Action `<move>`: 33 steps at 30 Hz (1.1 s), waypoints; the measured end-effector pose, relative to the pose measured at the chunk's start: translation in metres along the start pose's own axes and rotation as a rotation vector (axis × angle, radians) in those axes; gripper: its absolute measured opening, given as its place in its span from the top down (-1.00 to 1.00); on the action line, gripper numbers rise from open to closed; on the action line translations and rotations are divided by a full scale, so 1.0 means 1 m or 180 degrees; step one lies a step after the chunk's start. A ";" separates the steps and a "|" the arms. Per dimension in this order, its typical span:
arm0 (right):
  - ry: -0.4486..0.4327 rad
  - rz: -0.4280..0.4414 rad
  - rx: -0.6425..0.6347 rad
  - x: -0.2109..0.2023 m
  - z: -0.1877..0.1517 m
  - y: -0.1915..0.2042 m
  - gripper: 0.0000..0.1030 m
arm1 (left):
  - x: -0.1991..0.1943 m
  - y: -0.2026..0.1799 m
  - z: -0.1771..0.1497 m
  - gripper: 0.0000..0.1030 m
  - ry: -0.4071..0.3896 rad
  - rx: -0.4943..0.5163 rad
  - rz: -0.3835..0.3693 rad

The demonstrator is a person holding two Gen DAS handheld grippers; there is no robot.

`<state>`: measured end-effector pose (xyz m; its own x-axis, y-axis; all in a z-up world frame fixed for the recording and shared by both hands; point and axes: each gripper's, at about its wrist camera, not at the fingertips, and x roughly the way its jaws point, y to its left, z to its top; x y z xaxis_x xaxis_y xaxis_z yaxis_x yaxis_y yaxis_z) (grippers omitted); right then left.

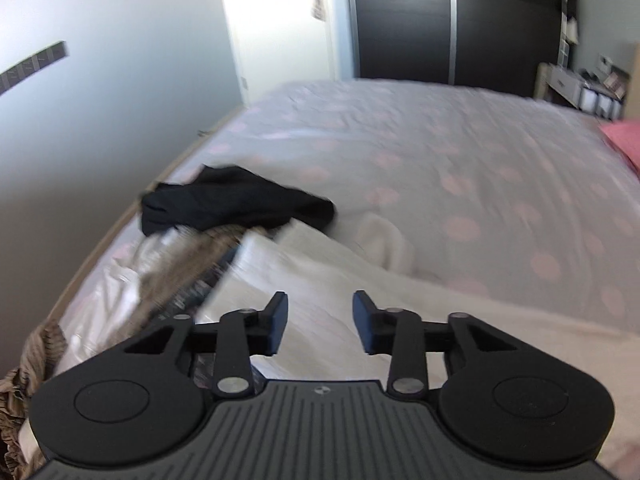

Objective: Fold clothes
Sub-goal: 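Move both open grippers over the folded blanket edge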

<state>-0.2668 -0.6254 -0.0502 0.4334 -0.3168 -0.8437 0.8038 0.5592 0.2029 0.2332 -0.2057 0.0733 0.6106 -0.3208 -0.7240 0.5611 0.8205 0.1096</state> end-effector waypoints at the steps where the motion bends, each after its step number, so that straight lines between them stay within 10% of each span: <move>1: 0.0014 0.0015 -0.0005 0.003 -0.002 0.004 0.61 | 0.004 -0.009 -0.007 0.41 0.0058 0.0062 -0.0069; 19: 0.0326 -0.0047 -0.0267 0.074 -0.012 0.034 0.60 | 0.127 -0.137 -0.106 0.42 0.0679 0.0731 -0.0803; 33: -0.0250 -0.0298 -0.0293 0.086 0.087 0.040 0.60 | 0.165 -0.174 -0.017 0.42 0.0093 0.0376 -0.0811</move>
<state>-0.1617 -0.6965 -0.0716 0.3918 -0.4277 -0.8146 0.8030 0.5911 0.0759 0.2271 -0.3932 -0.0767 0.4261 -0.4945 -0.7575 0.7566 0.6538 -0.0012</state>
